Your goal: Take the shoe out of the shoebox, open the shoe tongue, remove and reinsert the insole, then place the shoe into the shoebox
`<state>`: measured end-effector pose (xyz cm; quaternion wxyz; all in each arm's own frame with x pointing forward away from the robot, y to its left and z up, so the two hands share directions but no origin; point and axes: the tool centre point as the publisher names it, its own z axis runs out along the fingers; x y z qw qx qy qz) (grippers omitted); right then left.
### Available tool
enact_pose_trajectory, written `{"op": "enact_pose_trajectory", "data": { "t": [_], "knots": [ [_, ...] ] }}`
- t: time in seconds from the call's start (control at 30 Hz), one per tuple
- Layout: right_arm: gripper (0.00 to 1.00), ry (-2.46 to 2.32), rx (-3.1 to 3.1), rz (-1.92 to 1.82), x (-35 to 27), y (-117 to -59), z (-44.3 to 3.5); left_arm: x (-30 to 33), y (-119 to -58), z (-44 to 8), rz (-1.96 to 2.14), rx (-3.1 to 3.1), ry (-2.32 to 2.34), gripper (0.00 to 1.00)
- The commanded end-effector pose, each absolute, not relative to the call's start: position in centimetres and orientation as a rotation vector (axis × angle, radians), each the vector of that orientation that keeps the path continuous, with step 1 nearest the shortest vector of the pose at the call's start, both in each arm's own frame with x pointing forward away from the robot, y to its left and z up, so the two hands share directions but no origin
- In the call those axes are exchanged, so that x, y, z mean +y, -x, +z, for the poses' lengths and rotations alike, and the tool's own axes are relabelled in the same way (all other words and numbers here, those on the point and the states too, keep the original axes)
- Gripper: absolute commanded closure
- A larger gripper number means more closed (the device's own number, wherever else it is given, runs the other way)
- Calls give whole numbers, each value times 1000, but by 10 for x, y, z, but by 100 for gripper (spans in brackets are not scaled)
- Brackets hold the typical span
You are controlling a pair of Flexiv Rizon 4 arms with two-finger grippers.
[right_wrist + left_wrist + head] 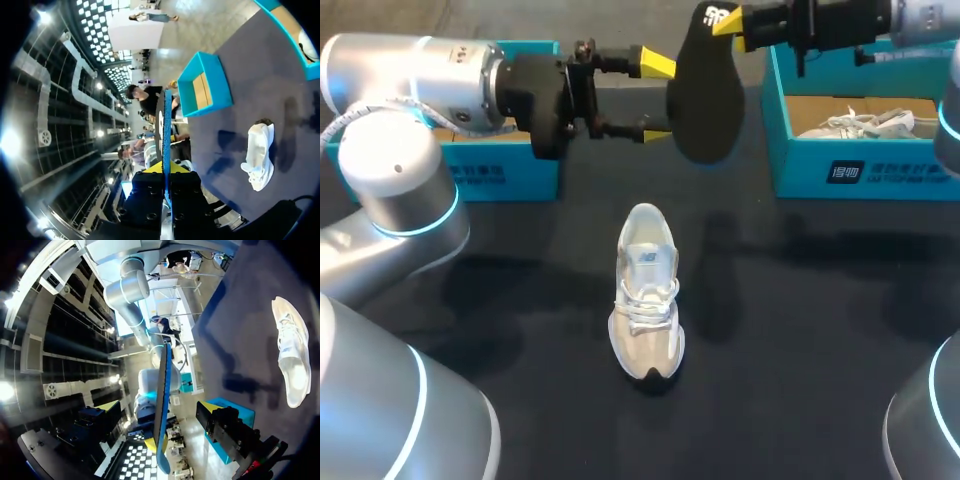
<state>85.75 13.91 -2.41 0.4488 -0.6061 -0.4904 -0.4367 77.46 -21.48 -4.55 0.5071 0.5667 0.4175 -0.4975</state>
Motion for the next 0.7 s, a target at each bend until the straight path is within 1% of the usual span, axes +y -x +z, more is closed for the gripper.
{"op": "enact_pose_trajectory", "data": {
  "t": [0.03,0.07,0.13,0.17,0.23,0.27,0.3,0.37,0.47,0.5,0.53,0.6,0.63,0.7],
  "knots": [
    [100,1510,-1195,-1079,156,-863,-30,-220,-778,-48,-1207,997,-1359,5],
    [100,1510,-1193,-1079,158,-863,-31,-221,-779,-48,-1209,996,-1354,11],
    [100,1511,-1184,-1074,162,-862,-34,-220,-780,-47,-1207,993,-1347,15],
    [100,1510,-1183,-1074,163,-862,-35,-220,-781,-47,-1208,991,-1345,21],
    [100,1507,-1177,-1071,165,-860,-37,-220,-782,-46,-1206,990,-1344,23],
    [100,1508,-1177,-1069,165,-860,-38,-220,-782,-46,-1205,989,-1345,40],
    [100,1509,-1176,-1069,166,-859,-38,-220,-782,-46,-1204,989,-1346,53],
    [100,1510,-1174,-1068,166,-859,-39,-219,-783,-47,-1204,991,-1348,56],
    [100,1513,-1174,-1070,166,-859,-39,-219,-785,-49,-1205,997,-1352,68],
    [100,1514,-1174,-1072,166,-860,-38,-219,-785,-50,-1206,998,-1352,76],
    [100,1515,-1174,-1073,166,-860,-38,-220,-786,-51,-1208,1000,-1353,79],
    [100,1515,-1170,-1076,166,-860,-38,-221,-787,-53,-1208,1002,-1354,91],
    [100,1516,-1168,-1076,166,-860,-38,-222,-787,-54,-1208,1003,-1354,100],
    [100,1516,-1164,-1080,167,-860,-38,-223,-788,-55,-1210,1006,-1354,100]
  ]
}}
